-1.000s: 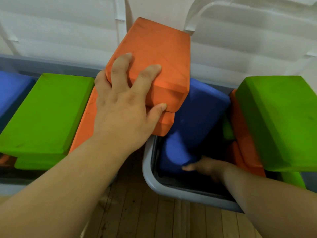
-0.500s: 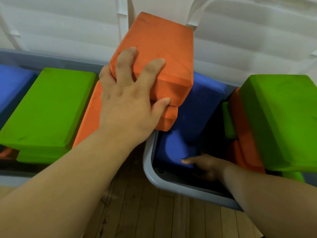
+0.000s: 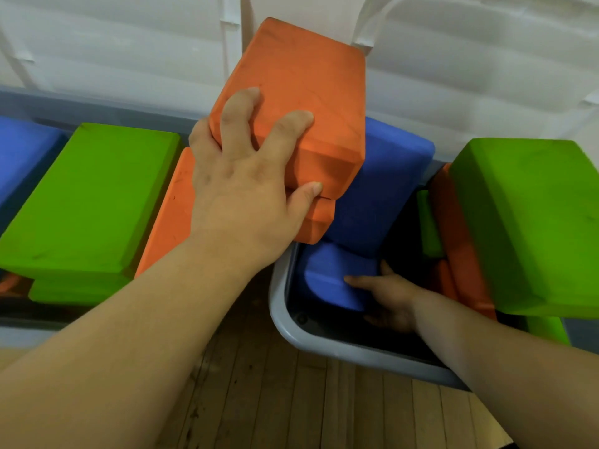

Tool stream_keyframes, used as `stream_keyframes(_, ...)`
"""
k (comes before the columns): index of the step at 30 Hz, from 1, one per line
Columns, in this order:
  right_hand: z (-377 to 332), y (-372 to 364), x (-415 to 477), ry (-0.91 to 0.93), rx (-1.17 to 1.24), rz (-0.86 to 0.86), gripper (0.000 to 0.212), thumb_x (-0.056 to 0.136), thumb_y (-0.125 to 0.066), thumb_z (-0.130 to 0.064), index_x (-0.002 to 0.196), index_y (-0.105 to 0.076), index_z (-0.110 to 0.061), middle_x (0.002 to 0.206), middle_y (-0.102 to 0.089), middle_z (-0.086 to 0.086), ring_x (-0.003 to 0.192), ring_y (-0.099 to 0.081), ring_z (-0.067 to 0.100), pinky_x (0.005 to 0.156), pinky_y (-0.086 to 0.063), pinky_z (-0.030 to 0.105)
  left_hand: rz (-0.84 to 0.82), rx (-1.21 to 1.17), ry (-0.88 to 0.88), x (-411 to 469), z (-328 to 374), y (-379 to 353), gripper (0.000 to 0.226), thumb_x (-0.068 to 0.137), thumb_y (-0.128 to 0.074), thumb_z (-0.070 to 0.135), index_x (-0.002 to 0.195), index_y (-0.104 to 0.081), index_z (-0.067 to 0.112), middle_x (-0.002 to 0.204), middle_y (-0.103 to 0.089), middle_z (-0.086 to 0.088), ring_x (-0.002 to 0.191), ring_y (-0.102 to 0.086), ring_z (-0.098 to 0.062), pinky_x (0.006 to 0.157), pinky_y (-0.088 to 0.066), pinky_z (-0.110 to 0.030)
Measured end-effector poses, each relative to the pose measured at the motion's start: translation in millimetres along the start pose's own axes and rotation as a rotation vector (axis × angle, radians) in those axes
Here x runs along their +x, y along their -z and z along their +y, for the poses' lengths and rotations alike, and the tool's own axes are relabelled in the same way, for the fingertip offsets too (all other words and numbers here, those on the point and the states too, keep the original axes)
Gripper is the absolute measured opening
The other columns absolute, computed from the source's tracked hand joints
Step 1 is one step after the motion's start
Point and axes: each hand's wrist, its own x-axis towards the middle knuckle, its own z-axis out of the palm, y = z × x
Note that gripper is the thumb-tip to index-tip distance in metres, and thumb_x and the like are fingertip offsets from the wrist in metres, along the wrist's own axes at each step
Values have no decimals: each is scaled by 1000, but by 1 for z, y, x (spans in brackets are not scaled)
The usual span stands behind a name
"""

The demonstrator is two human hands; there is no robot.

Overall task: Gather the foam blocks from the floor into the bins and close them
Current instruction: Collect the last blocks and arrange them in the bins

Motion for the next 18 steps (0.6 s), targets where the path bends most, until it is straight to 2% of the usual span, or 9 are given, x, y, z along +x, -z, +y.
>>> stream_keyframes(3,-9,-2,-14,-10,-13,55,66,89,-78,-20,141,-42,-39,112,-65,-3,90,-65,24,57,-48,30,5,-5,1,-1,1,1,73,82,-69,59,147,-40,43,161,-21,-10,135,-31,-52,114,-31,-60)
stream_keyframes(7,-16,1,-30,17,-40,166,72,86,-82,-24,145,-42,-31,122,-63,2,92,-63,22,62,-48,31,9,-19,-5,-1,0,1,73,82,-69,58,147,-42,42,161,-22,-12,135,-31,-53,115,-29,-60)
stream_keyframes(9,-14,6,-32,65,-112,238,88,81,-84,-29,153,-33,-31,132,-60,4,101,-64,26,76,-57,39,12,-26,-10,-1,-1,1,72,82,-70,58,147,-42,42,161,-23,-12,134,-32,-54,115,-29,-61)
stream_keyframes(11,-13,6,-36,94,-265,279,116,71,-87,-44,161,-14,-42,148,-53,5,120,-60,32,100,-54,47,13,-31,-9,-2,-1,0,72,82,-70,58,146,-43,43,162,-23,-12,133,-32,-55,114,-29,-61)
stream_keyframes(12,-15,5,-39,102,-347,292,121,68,-85,-51,160,-7,-47,152,-49,5,125,-58,33,105,-50,47,14,-33,-8,-2,-1,0,72,82,-70,57,146,-43,43,162,-23,-12,133,-32,-55,114,-29,-61)
stream_keyframes(15,-22,3,-50,128,-511,376,104,80,-70,-62,159,-2,-52,156,-36,14,122,-55,39,98,-49,38,19,-35,-9,-2,-1,0,72,82,-70,57,146,-43,42,162,-23,-12,133,-32,-55,114,-29,-61)
stream_keyframes(16,-25,3,-54,136,-543,407,97,87,-67,-60,159,-3,-48,156,-31,16,122,-53,40,94,-47,36,20,-35,-9,-1,-1,0,72,82,-70,57,146,-43,42,162,-23,-12,134,-32,-55,114,-29,-61)
stream_keyframes(18,-30,7,-59,176,-598,474,86,93,-65,-54,158,-10,-38,155,-28,20,125,-50,42,96,-47,40,20,-29,-11,-1,-1,0,72,82,-70,57,147,-43,42,162,-23,-13,134,-32,-55,114,-29,-61)
